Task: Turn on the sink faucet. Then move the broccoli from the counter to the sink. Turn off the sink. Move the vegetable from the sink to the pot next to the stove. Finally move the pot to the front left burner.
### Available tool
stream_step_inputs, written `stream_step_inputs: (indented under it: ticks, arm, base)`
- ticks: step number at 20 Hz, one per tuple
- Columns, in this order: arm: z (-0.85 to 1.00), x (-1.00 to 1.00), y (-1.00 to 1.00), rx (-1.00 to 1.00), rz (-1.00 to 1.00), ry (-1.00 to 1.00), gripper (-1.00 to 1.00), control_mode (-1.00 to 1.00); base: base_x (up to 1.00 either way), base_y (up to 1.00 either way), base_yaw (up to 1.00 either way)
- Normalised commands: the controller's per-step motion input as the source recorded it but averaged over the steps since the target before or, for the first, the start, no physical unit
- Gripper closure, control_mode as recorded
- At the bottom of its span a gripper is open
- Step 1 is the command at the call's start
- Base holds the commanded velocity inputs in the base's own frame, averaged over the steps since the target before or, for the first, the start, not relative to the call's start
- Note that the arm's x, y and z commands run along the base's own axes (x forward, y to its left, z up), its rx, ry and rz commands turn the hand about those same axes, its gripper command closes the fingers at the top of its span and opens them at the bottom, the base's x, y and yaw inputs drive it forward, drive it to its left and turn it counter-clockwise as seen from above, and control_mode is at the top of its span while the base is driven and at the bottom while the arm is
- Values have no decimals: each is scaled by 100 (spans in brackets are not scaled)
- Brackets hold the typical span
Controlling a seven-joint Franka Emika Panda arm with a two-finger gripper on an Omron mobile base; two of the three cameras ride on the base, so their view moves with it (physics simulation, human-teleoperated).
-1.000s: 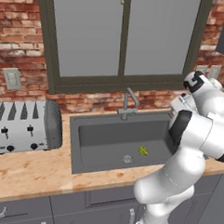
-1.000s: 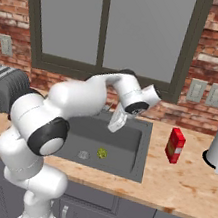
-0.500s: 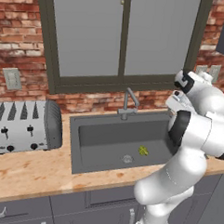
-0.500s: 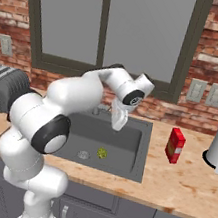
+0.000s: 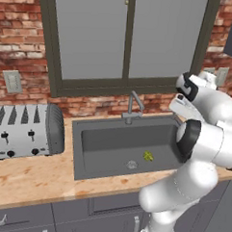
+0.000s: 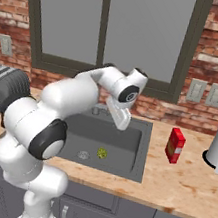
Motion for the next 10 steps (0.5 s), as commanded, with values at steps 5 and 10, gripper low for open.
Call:
stream_step_inputs:
  ticks: [5, 10]
  arm:
    - [0, -21, 0, -7, 27, -27, -100, -100]
    - [-2, -15, 3, -6, 32, -27, -100, -100]
  base:
    - [0, 0, 0]
    - [0, 0, 0]
